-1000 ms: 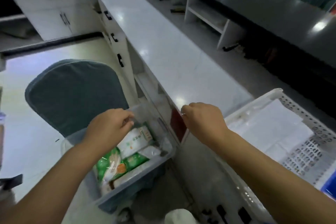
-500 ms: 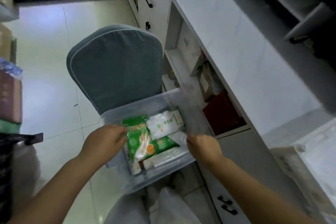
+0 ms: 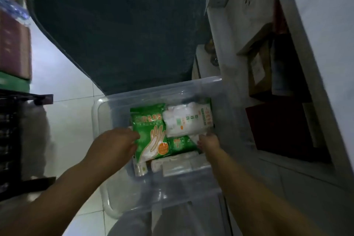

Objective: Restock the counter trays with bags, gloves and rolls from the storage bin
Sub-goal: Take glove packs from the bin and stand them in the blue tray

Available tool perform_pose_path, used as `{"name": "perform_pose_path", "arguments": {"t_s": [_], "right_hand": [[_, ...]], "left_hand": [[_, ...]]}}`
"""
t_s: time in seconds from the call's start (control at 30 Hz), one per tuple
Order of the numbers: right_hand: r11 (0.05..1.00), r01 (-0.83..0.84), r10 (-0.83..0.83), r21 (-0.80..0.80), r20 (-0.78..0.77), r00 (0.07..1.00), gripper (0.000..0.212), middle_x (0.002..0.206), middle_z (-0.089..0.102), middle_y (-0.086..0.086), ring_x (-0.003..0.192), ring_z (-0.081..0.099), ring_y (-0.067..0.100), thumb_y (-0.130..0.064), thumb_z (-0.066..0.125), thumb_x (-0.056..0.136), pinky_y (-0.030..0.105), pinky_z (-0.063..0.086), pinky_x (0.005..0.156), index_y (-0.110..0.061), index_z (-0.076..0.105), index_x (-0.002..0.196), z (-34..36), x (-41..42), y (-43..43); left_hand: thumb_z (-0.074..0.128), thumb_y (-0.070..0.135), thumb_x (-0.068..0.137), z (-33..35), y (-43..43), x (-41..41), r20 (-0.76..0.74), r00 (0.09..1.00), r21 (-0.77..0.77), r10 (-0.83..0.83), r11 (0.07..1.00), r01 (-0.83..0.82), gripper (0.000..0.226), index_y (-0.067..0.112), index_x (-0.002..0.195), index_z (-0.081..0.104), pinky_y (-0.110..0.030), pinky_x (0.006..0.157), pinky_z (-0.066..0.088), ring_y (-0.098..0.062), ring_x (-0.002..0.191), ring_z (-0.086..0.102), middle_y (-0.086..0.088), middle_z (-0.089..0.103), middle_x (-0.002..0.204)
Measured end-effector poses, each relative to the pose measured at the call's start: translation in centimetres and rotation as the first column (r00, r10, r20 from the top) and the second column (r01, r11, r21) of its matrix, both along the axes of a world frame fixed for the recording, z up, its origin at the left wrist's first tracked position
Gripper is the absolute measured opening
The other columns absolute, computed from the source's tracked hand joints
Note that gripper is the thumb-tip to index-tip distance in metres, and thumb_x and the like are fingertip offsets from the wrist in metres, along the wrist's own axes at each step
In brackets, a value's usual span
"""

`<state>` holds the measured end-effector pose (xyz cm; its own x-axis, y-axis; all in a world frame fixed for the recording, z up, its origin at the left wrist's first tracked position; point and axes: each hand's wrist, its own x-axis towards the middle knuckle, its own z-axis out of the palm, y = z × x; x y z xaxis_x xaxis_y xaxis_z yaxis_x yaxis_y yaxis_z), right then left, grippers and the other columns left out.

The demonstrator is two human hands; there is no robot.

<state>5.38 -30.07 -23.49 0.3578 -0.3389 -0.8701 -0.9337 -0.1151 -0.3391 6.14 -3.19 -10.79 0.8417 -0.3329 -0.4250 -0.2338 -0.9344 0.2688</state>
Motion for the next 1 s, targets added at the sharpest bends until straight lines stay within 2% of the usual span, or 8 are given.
{"name": "perform_pose_path", "arguments": {"t_s": [0.1,0.2,0.27,0.43,0.63,0.73,0.83,1.0], "right_hand": [[0.937,0.335,-0.336,0.096,-0.014,0.942,0.040,0.123,0.057,0.020,0.102,0.059,0.029,-0.011,0.055,0.091,0.041,0.052,0.089,0.002,0.047,0.127,-2.4,2.0,0.4],[0.652,0.720,-0.723,0.238,-0.091,0.685,0.039,0.122,0.061,0.014,0.106,0.061,0.029,-0.014,0.060,0.090,0.036,0.054,0.080,-0.004,0.049,0.127,-3.2,3.8,1.2],[0.534,0.791,-0.801,0.299,-0.122,0.586,0.039,0.124,0.062,0.015,0.109,0.061,0.029,-0.014,0.061,0.090,0.038,0.052,0.088,-0.006,0.052,0.126,-3.2,4.4,1.3],[0.470,0.814,-0.828,0.342,-0.150,0.541,0.037,0.120,0.064,0.015,0.105,0.063,0.029,-0.012,0.065,0.086,0.041,0.052,0.089,-0.008,0.056,0.122,-1.9,4.1,1.5],[0.666,0.706,-0.745,0.241,0.169,0.646,0.016,0.087,0.068,0.004,0.074,0.068,0.016,-0.004,0.072,0.078,0.036,0.059,0.076,-0.007,0.062,0.089,3.7,2.4,3.6],[0.741,0.627,-0.671,0.240,0.276,0.688,0.012,0.076,0.067,-0.002,0.056,0.068,0.006,-0.008,0.072,0.078,0.022,0.057,0.053,-0.015,0.063,0.080,7.0,1.5,5.2],[0.751,0.566,-0.655,0.341,0.267,0.707,0.004,0.070,0.073,-0.001,0.059,0.070,0.009,-0.014,0.067,0.083,0.031,0.058,0.058,-0.014,0.064,0.081,9.7,0.7,7.3],[0.819,0.213,-0.473,0.534,0.417,0.776,0.024,0.069,0.074,-0.002,0.069,0.071,0.013,-0.029,0.051,0.095,0.026,0.057,0.055,-0.010,0.065,0.089,13.5,0.9,9.5]], "left_hand": [[0.061,0.024,0.082,-1.8,-0.8,0.6,-0.032,0.999,0.007,0.005,1.000,-0.005,0.017,0.024,0.097,0.069,-0.029,0.061,0.044,-0.023,0.081,0.063,-0.003,0.070,0.094],[0.064,0.022,0.081,-2.8,-1.7,1.0,-0.043,0.999,0.008,0.021,1.000,-0.021,0.018,0.022,0.098,0.070,-0.028,0.059,0.043,-0.024,0.080,0.064,-0.004,0.071,0.093],[0.069,0.018,0.078,-3.0,-2.2,1.1,-0.051,0.998,0.013,0.040,0.999,-0.039,0.019,0.019,0.096,0.072,-0.029,0.059,0.047,-0.027,0.077,0.066,-0.007,0.073,0.089],[0.072,0.016,0.073,-3.4,-3.2,0.9,-0.048,0.998,0.024,0.032,0.999,-0.030,0.018,0.015,0.092,0.074,-0.033,0.058,0.051,-0.030,0.072,0.066,-0.010,0.073,0.083],[0.088,0.016,0.048,-2.4,-5.0,1.0,0.008,0.992,0.070,-0.126,0.990,0.125,0.029,0.016,0.073,0.073,-0.024,0.046,0.047,-0.022,0.051,0.062,-0.002,0.067,0.060],[0.089,0.031,0.048,-1.4,-6.1,0.4,0.072,0.986,0.022,-0.153,0.988,0.152,0.052,0.016,0.093,0.071,-0.028,0.057,0.053,-0.020,0.068,0.066,-0.001,0.071,0.079],[0.087,0.043,0.047,0.2,-6.7,-0.1,0.110,0.986,0.069,-0.126,0.991,0.118,0.076,0.013,0.112,0.062,-0.034,0.069,0.056,-0.022,0.086,0.067,-0.004,0.070,0.100],[0.083,0.006,0.056,3.5,-3.3,0.6,0.181,0.981,0.046,0.065,0.996,-0.074,0.036,0.011,0.088,0.067,-0.030,0.043,0.048,-0.029,0.061,0.063,-0.010,0.068,0.075]]}}
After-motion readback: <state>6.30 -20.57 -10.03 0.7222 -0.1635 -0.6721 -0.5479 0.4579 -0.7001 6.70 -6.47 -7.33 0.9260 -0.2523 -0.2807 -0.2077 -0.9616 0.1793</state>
